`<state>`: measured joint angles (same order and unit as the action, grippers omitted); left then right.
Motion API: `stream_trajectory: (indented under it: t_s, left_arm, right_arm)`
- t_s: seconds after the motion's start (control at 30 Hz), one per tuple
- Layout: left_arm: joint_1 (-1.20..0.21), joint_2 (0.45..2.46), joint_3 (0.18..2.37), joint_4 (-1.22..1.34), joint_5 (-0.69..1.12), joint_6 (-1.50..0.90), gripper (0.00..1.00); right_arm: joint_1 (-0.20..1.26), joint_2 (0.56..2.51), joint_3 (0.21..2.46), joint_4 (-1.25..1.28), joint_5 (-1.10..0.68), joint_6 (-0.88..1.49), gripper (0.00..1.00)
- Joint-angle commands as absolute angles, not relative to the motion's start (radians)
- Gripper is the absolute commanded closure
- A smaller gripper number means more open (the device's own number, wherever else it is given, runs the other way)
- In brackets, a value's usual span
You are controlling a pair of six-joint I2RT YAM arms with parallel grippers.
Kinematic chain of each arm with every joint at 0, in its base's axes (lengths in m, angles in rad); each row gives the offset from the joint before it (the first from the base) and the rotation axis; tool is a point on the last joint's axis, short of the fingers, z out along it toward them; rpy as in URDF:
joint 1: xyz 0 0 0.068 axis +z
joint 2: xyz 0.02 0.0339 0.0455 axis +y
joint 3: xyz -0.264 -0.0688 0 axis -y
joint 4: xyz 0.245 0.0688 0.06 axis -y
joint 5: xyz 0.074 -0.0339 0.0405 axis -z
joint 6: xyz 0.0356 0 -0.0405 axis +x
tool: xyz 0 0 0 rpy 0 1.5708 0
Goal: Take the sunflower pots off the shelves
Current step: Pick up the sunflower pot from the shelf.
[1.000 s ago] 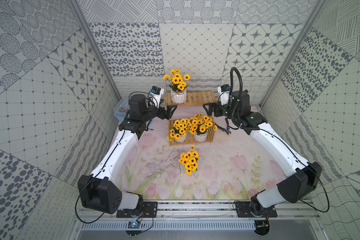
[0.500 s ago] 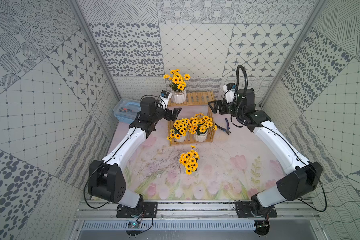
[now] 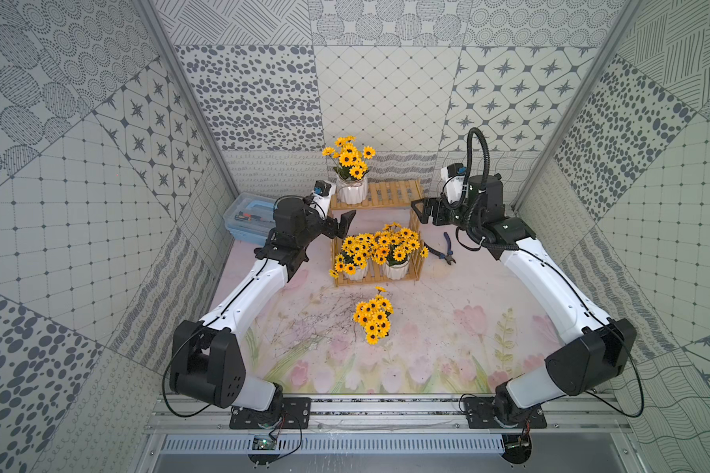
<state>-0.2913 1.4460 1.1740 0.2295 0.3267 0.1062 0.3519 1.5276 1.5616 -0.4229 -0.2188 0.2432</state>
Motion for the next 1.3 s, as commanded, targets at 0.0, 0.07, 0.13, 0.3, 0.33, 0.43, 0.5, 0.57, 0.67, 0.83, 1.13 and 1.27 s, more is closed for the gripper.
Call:
stream_trajectory:
  t_s: [0.0, 0.07, 0.13, 0.3, 0.33, 0.43, 0.5, 0.57, 0.67, 0.83, 1.13, 1.27]
  left_arm:
    - [-0.290, 1.391, 1.148, 0.351, 0.285, 0.142, 0.03]
    - [-0.291, 1.385, 1.138, 0.373, 0.284, 0.137, 0.03]
    - [-0.290, 1.399, 1.149, 0.379, 0.295, 0.140, 0.03]
    - [-0.290, 1.453, 1.152, 0.467, 0.351, 0.132, 0.03]
    - [-0.290, 1.462, 1.154, 0.484, 0.353, 0.130, 0.03]
    - [-0.291, 1.492, 1.174, 0.497, 0.357, 0.130, 0.03]
    - [-0.291, 1.506, 1.192, 0.497, 0.369, 0.132, 0.03]
    - [-0.291, 1.519, 1.213, 0.497, 0.375, 0.132, 0.03]
    - [-0.291, 1.539, 1.238, 0.501, 0.369, 0.127, 0.03]
    - [-0.290, 1.573, 1.268, 0.491, 0.359, 0.136, 0.03]
    - [-0.291, 1.635, 1.303, 0.533, 0.342, 0.106, 0.03]
    - [-0.293, 1.656, 1.316, 0.555, 0.356, 0.095, 0.03]
  right_arm:
    - [0.350, 1.542, 1.550, -0.404, -0.230, 0.226, 0.02]
    - [0.350, 1.542, 1.548, -0.402, -0.228, 0.223, 0.02]
    - [0.348, 1.540, 1.547, -0.402, -0.227, 0.221, 0.02]
    - [0.342, 1.532, 1.542, -0.403, -0.226, 0.215, 0.02]
    - [0.341, 1.530, 1.541, -0.404, -0.228, 0.215, 0.02]
    - [0.336, 1.521, 1.533, -0.404, -0.225, 0.211, 0.02]
    - [0.333, 1.516, 1.530, -0.404, -0.223, 0.210, 0.02]
    - [0.330, 1.514, 1.525, -0.403, -0.220, 0.212, 0.02]
    - [0.328, 1.512, 1.516, -0.402, -0.226, 0.216, 0.02]
    - [0.327, 1.498, 1.507, -0.401, -0.223, 0.214, 0.02]
    - [0.321, 1.485, 1.498, -0.403, -0.219, 0.209, 0.02]
    - [0.318, 1.484, 1.494, -0.401, -0.224, 0.209, 0.02]
